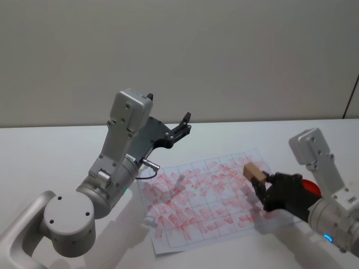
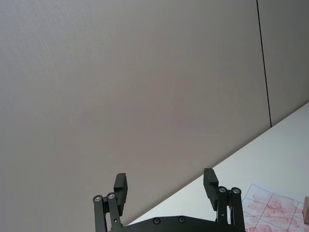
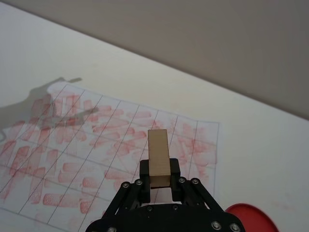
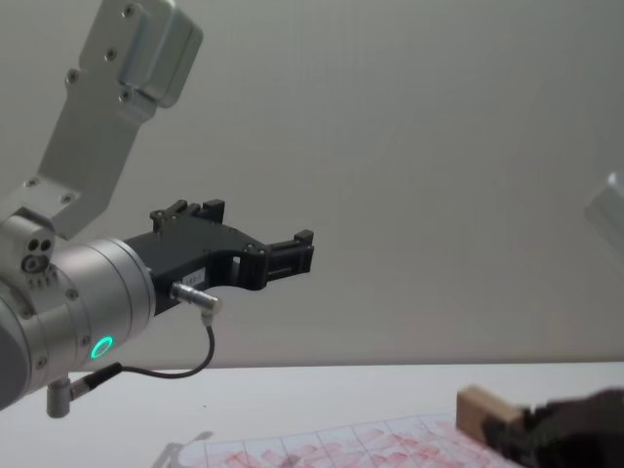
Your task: Use the one hand to pick up the stamp and affix it onto the A4 paper.
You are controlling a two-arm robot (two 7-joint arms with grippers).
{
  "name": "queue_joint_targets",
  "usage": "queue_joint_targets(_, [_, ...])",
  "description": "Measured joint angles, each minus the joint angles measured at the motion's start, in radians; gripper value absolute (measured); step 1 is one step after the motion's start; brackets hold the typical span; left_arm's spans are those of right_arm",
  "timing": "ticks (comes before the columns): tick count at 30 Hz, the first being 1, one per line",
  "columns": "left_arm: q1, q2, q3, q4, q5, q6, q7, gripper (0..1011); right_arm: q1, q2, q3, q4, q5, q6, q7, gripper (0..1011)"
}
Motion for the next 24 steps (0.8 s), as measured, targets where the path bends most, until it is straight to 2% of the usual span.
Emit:
queue_joint_targets(6, [0.000, 0.000, 0.000, 0.000, 0.000, 0.000, 0.000, 1001, -0.010, 0.010, 0.014, -0.037, 0.002, -0.043, -0.052, 216])
queue_joint_targets(12, [0.000, 0.000, 0.000, 0.000, 0.000, 0.000, 0.000, 1001, -0.036, 0.024, 0.030, -0.073, 0.018, -0.056, -0.112, 214])
queue_joint_targets(24, [0.000, 0.000, 0.000, 0.000, 0.000, 0.000, 0.000, 1001, -0.129, 0.065, 0.075, -0.148, 0.094, 0.003, -0.245, 216])
